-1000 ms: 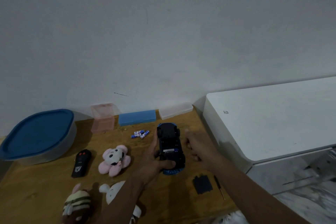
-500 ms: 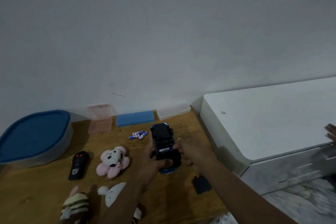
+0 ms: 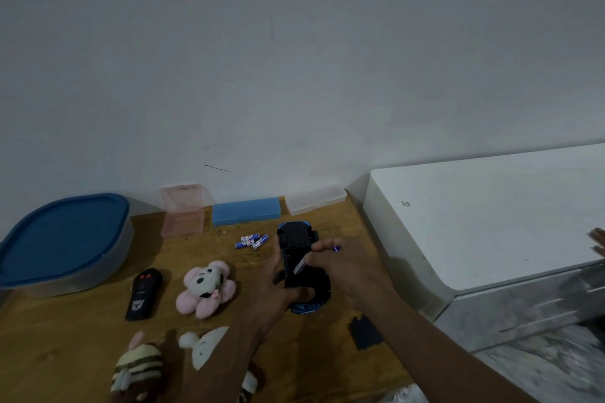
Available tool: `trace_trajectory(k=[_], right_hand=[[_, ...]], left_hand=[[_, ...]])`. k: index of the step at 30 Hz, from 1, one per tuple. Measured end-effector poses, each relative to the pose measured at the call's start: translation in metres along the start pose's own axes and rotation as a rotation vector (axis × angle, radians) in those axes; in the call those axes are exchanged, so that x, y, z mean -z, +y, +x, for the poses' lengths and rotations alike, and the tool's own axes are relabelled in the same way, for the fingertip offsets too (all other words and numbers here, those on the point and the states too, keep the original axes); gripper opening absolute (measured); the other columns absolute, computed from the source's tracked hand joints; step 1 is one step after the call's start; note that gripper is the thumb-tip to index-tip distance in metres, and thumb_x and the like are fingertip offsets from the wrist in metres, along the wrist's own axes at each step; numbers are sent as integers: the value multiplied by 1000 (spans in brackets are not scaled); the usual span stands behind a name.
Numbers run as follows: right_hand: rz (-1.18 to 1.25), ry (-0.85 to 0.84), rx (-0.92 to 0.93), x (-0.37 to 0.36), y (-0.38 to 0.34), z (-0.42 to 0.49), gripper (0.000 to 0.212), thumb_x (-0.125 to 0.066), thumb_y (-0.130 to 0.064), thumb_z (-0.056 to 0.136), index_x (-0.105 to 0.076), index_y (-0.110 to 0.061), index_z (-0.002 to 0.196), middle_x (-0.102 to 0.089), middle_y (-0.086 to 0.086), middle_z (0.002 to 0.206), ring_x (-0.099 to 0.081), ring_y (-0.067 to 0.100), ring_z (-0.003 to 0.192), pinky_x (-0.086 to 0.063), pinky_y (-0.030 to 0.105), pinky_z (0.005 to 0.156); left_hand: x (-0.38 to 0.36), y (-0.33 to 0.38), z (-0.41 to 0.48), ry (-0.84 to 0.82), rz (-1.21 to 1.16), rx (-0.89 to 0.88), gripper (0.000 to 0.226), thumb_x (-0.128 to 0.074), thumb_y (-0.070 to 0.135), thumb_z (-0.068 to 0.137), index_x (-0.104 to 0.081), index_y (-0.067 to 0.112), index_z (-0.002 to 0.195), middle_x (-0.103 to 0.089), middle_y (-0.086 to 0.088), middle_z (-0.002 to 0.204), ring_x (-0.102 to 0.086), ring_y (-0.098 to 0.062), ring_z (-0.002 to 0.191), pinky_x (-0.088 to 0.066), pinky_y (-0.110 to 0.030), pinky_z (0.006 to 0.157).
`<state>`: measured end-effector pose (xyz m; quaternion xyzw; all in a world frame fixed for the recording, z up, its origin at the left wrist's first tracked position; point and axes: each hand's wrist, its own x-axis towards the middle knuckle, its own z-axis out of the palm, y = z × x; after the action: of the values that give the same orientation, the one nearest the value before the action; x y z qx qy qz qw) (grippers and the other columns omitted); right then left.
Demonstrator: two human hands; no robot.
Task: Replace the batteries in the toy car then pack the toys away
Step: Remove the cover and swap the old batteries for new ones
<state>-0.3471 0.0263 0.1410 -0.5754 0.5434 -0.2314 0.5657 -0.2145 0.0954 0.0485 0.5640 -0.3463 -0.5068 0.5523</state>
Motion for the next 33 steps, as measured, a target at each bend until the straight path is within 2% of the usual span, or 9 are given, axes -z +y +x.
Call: trace_trajectory(k=[3, 6, 12, 18, 22, 26, 28, 31, 33], right_hand=[[9, -60, 19, 1, 3, 2, 18, -74, -20, 81, -71, -14, 99, -72, 3, 98, -65, 4, 72, -45, 11, 45], [87, -55, -4, 4, 5, 5, 15, -68, -21, 85, -69, -10, 95, -71, 7, 90, -52, 1, 44, -38, 15, 38], [475, -120, -279, 16, 13, 14, 27, -55, -20, 90, -52, -15, 64, -47, -1, 52, -37, 10, 44, -31, 21, 40], [323, -128, -316, 32, 43, 18, 34, -58, -41, 92, -49, -17, 70, -43, -3, 54, -35, 8, 43, -29, 20, 38], [285, -131, -346, 44, 68, 22, 33, -62, -45, 89, -50, -18, 73, -45, -2, 58, -37, 8, 45, -30, 20, 37], [299, -138, -403, 56, 90, 23, 32, -65, -43, 87, -53, -18, 72, -46, -2, 56, -38, 10, 43, -30, 20, 39], [302, -136, -420, 61, 96, 24, 31, -66, -41, 87, -53, -16, 74, -45, -2, 55, -38, 10, 41, -29, 20, 38], [284, -158, -423, 69, 102, 25, 33, -67, -41, 87, -51, -16, 72, -45, -2, 54, -38, 9, 41, -28, 19, 39], [262, -177, -422, 75, 105, 27, 31, -65, -40, 88, -53, -16, 73, -46, -1, 55, -39, 9, 43, -29, 19, 39]], left_hand=[[2, 0, 1, -43, 21, 6, 116, -85, 7, 58, -23, 60, 140, -60, 6, 133, -52, -27, 127, -46, -58, 100], [3, -2, 0, -61, 35, 10, 115, -85, 6, 62, -21, 58, 142, -59, 3, 135, -53, -28, 126, -45, -58, 100], [-5, -11, -5, -84, -31, 108, 121, -89, 7, 55, -22, 61, 140, -60, -2, 133, -54, -28, 125, -42, -58, 103], [-27, -30, -26, -48, -51, 236, 117, -74, -17, 65, -18, 46, 147, -58, -2, 131, -57, -21, 118, -52, -39, 93], [-39, -53, -39, -39, -57, 305, 122, -80, -10, 55, -23, 41, 149, -59, -2, 134, -55, -25, 122, -45, -49, 104], [-54, -59, -47, 30, -50, 336, 113, -77, -14, 65, -22, 36, 150, -58, 1, 133, -53, -25, 123, -44, -51, 105], [-62, -60, -49, 59, -19, 341, 103, -77, -10, 69, -26, 29, 150, -59, 1, 131, -57, -23, 117, -50, -45, 98], [-72, -54, -47, 76, 33, 357, 81, -73, -9, 75, -37, 32, 134, -62, 9, 111, -61, -7, 97, -55, -19, 74], [-73, -53, -45, 80, 47, 385, 78, -74, -9, 74, -40, 40, 125, -60, 15, 108, -59, -5, 97, -53, -24, 83]])
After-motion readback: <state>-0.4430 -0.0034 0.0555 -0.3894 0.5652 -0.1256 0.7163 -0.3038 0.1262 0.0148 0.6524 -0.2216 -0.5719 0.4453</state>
